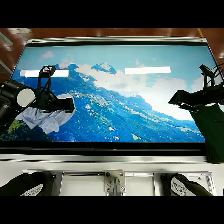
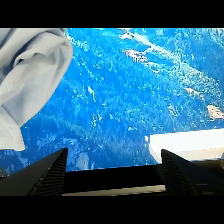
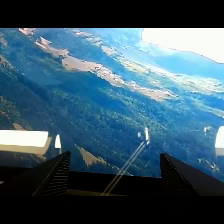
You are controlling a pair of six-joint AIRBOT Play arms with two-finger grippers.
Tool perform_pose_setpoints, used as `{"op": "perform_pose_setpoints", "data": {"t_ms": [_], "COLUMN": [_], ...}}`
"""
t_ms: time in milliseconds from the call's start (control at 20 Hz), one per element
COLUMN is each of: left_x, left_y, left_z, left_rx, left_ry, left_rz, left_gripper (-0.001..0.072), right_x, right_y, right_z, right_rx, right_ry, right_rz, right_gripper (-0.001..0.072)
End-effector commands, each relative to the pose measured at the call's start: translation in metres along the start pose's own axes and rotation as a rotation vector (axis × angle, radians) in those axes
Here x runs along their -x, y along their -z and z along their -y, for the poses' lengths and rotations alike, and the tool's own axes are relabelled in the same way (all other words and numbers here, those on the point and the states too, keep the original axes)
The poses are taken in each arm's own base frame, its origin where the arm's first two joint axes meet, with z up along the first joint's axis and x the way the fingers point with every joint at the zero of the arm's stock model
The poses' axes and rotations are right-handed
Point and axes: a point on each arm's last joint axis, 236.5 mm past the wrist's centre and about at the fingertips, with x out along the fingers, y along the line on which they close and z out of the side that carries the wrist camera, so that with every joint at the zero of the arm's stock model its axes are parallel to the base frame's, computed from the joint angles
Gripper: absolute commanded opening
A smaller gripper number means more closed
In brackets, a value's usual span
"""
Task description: Fold the shirts.
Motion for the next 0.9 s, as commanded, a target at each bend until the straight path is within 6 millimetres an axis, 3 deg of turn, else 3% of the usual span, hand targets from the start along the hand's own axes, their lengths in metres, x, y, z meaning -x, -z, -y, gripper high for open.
{"op": "perform_pose_setpoints", "data": {"t_ms": [0, 200, 350, 550, 650, 850], "left_x": [0.0, 0.0, 0.0, -0.001, -0.012, -0.03], "left_y": [0.0, 0.0, -0.009, -0.027, -0.03, -0.022], "left_z": [0.0, 0.0, 0.003, 0.005, -0.036, -0.154], "left_rx": [0.0, 0.0, 0.0, -0.004, 0.023, 0.285], "left_ry": [-0.001, -0.001, 0.014, 0.021, -0.092, -0.229], "left_rz": [-0.001, -0.001, 0.039, 0.111, 0.08, -0.055], "left_gripper": [0.0718, 0.0718, 0.0718, 0.0718, 0.072, 0.072], "right_x": [0.0, 0.001, 0.001, 0.001, 0.0, 0.0], "right_y": [0.0, -0.026, -0.025, -0.022, -0.021, -0.014], "right_z": [0.0, 0.003, -0.006, -0.001, 0.0, -0.001], "right_rx": [0.0, -0.004, -0.027, -0.022, -0.019, 0.011], "right_ry": [-0.001, 0.012, -0.025, -0.006, 0.001, -0.003], "right_rz": [-0.001, 0.111, 0.103, 0.093, 0.09, 0.059], "right_gripper": [0.0682, 0.0682, 0.0682, 0.0682, 0.0682, 0.0682]}}
